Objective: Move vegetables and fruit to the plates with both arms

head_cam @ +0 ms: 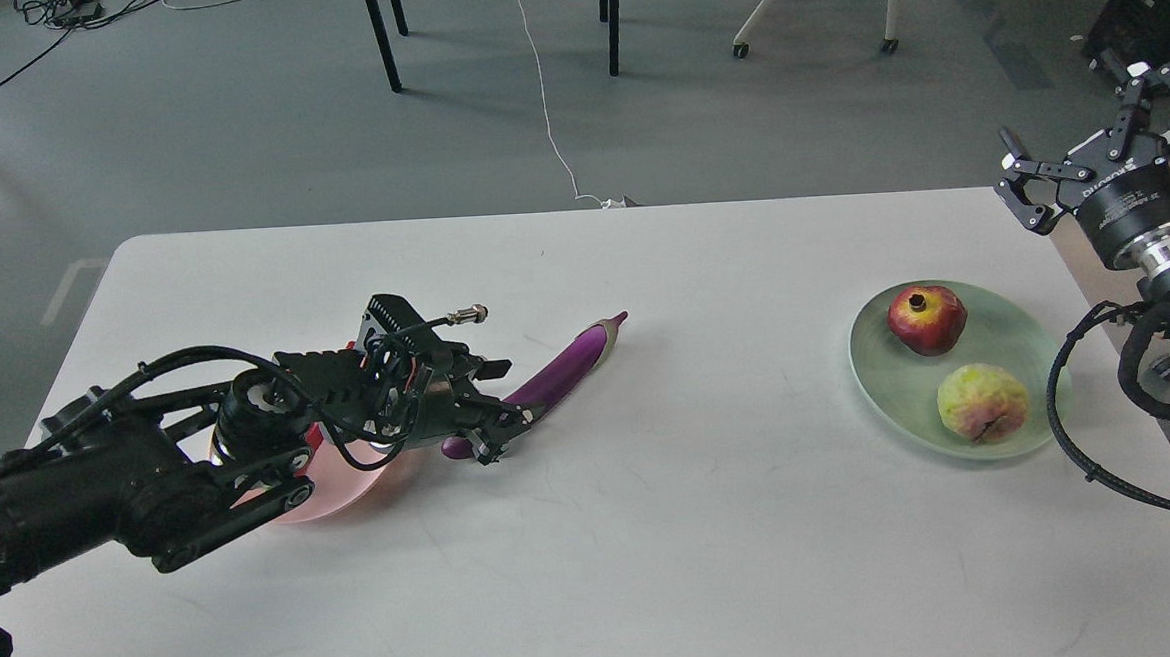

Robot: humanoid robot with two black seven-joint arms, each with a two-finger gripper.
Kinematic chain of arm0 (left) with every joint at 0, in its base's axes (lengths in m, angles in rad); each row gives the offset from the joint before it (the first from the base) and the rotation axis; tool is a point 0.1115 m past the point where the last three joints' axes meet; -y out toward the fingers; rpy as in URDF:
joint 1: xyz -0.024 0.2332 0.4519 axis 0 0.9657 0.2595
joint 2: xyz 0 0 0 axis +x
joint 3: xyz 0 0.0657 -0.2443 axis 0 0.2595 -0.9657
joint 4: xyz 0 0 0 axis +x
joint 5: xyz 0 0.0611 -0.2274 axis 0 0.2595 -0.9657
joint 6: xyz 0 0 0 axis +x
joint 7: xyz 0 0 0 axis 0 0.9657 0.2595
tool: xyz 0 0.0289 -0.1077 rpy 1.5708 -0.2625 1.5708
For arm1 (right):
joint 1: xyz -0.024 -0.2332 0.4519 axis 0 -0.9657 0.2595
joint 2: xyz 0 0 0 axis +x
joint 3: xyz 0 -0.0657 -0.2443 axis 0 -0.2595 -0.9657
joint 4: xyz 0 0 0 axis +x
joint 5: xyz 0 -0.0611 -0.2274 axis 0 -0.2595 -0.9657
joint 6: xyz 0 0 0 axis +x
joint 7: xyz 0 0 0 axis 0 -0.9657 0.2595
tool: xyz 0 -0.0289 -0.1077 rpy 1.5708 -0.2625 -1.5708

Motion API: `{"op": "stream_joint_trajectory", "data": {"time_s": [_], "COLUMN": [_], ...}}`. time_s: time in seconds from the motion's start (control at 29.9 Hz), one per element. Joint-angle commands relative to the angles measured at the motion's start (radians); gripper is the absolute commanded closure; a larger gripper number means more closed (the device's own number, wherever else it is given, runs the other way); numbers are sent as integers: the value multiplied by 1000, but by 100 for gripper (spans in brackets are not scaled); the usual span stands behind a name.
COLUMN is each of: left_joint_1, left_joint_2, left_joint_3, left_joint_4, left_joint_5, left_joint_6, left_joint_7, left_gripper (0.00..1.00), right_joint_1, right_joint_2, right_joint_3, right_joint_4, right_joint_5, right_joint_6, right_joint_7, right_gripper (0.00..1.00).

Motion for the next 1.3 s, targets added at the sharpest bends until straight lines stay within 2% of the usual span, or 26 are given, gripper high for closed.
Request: {"op": "stream_joint_trajectory", "data": {"time_s": [0.0,0.1,0.13,0.23,0.3,0.43,0.57,0.67,0.87,1.0,1.07,1.17,1.27], "left_joint_1": [7,7,5,-3,-7,-7,19,85,132,134,134,134,134], "left_joint_2": [-9,-6,4,24,80,276,496,625,665,663,656,643,637], "left_joint_3": [0,-2,-5,-34,-75,-115,-89,-65,-60,-43,-26,-26,-31], "left_joint_4": [20,19,11,-29,-105,-298,-394,-417,-377,-366,-363,-350,-343], "left_joint_5": [10,7,4,-8,-35,-98,-99,-95,-94,-97,-102,-103,-105], "left_joint_6": [-3,-9,-11,-2,0,-6,0,8,38,38,38,41,43], "left_joint_7": [-2,-2,-2,-3,-8,-8,-28,-85,-92,-92,-88,-83,-89], "left_gripper": [64,88,90,91,91,90,90,90,88,82,67,39,26], "right_joint_1": [4,14,15,20,21,24,23,21,21,23,23,23,24], "right_joint_2": [-6,-32,-38,-41,-43,-46,-46,-44,-31,-35,-40,-44,-46], "right_joint_3": [-1,-6,-6,-6,-6,-6,-6,-7,-9,-9,-9,-9,-9], "right_joint_4": [-5,-2,-2,1,5,6,6,6,6,9,9,9,9], "right_joint_5": [-1,-3,-3,-3,-3,-3,-3,-3,-3,-3,-3,-3,-3], "right_joint_6": [0,0,0,0,0,0,0,0,0,0,0,0,0], "right_joint_7": [-4,-7,-7,-8,-8,-8,-7,-7,-7,-7,-7,-7,-7], "right_gripper": [1,1,1,1,1,1,1,1,1,1,1,1,1]}}
